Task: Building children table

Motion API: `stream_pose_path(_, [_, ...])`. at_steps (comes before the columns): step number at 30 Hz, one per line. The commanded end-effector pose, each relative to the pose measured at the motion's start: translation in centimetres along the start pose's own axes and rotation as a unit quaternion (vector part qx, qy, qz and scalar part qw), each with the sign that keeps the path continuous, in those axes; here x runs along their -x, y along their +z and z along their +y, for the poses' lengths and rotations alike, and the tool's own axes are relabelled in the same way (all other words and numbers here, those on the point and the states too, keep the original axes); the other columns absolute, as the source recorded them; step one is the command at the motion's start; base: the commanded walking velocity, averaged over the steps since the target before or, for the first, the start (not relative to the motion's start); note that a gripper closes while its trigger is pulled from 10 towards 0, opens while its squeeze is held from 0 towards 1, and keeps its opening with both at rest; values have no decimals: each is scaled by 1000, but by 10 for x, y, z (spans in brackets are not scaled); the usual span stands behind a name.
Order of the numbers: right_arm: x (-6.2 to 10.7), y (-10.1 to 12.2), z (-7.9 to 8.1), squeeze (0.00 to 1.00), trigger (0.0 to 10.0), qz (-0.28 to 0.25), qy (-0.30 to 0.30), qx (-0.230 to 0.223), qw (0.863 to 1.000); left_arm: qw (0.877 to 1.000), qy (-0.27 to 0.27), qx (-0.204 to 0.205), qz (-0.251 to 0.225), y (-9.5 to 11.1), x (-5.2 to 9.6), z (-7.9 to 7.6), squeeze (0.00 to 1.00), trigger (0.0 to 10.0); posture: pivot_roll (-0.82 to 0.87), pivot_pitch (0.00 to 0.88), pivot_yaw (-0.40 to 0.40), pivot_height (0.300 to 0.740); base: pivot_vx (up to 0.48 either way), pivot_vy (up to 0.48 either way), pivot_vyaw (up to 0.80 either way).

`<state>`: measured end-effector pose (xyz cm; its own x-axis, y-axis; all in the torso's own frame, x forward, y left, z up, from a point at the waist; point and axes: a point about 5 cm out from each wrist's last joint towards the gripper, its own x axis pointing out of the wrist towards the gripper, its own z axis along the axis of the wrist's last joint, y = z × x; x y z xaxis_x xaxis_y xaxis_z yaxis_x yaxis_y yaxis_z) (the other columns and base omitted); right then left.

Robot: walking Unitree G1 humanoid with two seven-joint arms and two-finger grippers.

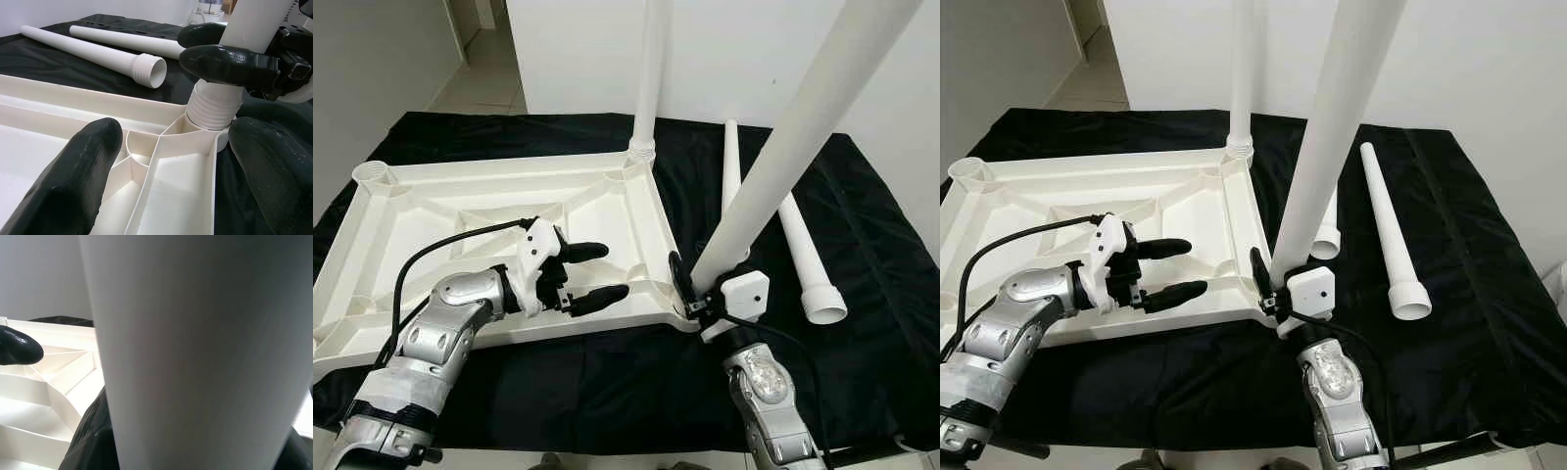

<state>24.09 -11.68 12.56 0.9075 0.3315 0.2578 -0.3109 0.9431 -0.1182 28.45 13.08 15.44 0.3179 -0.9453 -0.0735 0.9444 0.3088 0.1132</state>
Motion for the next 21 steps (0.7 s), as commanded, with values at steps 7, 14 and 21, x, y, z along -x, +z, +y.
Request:
stream_pose_path(7, [0, -22, -11, 0, 10000, 100, -5, -32, 994, 1000, -16, -4, 1, 4, 3, 1, 0, 10000, 38, 22, 18, 740, 0, 0, 0])
stream_pose_path(14, [-5, -23, -18, 0, 10000, 133, 13, -42, 990, 1000, -15, -5, 0, 5, 2, 3, 0, 10000, 37, 21, 13, 740, 0, 0, 0])
stream_pose_path(21, [-8, -20, -23, 0, 10000, 138, -2, -60, 989, 1000, -13, -5, -2, 5, 2, 3, 0, 10000, 37, 17, 10, 740, 0, 0, 0])
